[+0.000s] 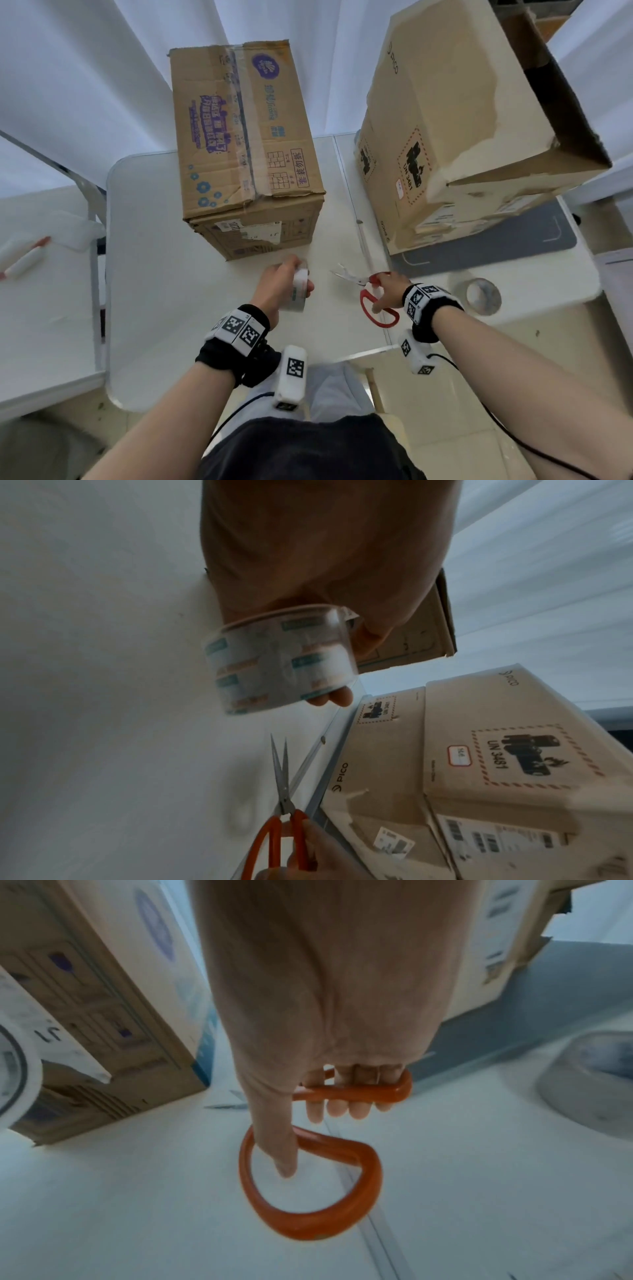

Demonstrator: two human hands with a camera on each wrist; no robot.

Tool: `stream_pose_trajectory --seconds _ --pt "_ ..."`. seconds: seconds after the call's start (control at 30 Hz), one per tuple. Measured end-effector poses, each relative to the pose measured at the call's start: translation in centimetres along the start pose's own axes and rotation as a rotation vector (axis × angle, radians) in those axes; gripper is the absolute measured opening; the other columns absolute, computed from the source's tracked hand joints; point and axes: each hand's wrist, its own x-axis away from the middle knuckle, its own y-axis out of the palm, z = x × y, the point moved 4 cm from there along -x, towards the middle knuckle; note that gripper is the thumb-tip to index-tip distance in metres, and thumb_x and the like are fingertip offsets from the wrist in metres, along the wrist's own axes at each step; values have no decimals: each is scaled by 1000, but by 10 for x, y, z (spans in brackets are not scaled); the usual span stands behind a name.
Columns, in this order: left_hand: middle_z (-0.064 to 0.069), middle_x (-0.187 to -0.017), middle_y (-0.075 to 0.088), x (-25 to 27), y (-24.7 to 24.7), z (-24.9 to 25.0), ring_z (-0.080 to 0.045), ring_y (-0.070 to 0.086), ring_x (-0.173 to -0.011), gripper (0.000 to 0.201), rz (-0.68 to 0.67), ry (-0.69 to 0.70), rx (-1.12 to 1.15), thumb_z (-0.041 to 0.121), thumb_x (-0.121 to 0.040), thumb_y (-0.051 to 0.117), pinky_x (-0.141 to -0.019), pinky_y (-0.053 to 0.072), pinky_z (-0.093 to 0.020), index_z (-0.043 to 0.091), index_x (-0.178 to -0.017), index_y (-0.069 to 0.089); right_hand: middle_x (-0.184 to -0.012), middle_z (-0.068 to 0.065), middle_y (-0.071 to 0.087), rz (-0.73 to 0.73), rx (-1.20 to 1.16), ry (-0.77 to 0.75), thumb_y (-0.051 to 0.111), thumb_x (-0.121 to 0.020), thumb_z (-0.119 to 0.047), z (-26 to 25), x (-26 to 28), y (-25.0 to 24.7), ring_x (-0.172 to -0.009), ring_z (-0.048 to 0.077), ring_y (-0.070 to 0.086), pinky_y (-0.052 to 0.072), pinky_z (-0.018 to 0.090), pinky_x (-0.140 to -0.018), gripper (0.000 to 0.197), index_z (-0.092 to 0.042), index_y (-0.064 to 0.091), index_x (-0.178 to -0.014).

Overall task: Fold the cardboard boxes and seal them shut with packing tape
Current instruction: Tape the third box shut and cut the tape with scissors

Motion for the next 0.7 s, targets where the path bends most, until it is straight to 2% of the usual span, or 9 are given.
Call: stream_pose_trajectory --seconds 0.1,0.17,0.33,0.43,0.5,0.63,0.67,0.7 --pt "-14 -78 74 -6 12 -4 -22 63 -61 42 -52 -52 11 33 -101 33 -64 47 -29 4 -106 62 -154 15 32 25 -19 74 79 -79 -40 21 -9 24 -141 36 33 34 43 -114 89 -19 32 -152" --pt "-16 -84 75 -10 21 -5 -22 64 -64 42 -77 -65 -22 32 -101 34 -66 47 -29 3 -110 62 -154 18 31 51 -57 105 76 -81 -42 30 -13 36 -141 37 34 35 43 -114 88 -16 31 -152" --pt "-14 -86 75 -18 48 -5 -18 63 -61 23 -108 -39 -230 17 -91 50 -53 46 -22 5 -108 60 -152 20 31 123 -180 141 66 -88 -48 47 -13 49 -141 37 34 32 43 -115 80 -11 30 -151" --pt "-17 -97 74 -30 68 -7 -9 67 -60 17 -143 -1 -339 11 -90 54 -53 49 -21 5 -105 58 -152 21 30 140 -215 172 71 -86 -37 62 -10 51 -140 37 33 33 43 -114 82 -9 29 -150" --pt "-20 -104 72 -38 81 -9 -11 70 -66 22 -157 20 -384 9 -89 57 -58 51 -22 1 -109 57 -153 20 28 153 -251 188 72 -85 -32 74 -8 52 -141 37 31 32 43 -115 82 -10 28 -151" --pt "-16 -105 72 -46 104 -11 -23 71 -96 31 -244 15 -446 11 -82 65 -83 56 -36 2 -111 58 -150 19 28 173 -373 225 67 -89 -33 92 -1 51 -140 35 32 28 38 -116 75 -11 31 -151" --pt "-16 -108 71 -49 107 -12 -26 69 -99 37 -259 16 -465 14 -77 68 -84 55 -38 3 -112 61 -146 19 32 187 -376 235 63 -91 -34 95 1 49 -136 35 35 29 37 -115 70 -9 34 -149" --pt "-17 -112 69 -50 109 -12 -26 66 -99 39 -268 25 -481 14 -75 71 -80 55 -37 3 -112 64 -141 19 37 212 -365 243 59 -93 -33 96 4 45 -131 34 39 31 36 -112 63 -5 38 -146"
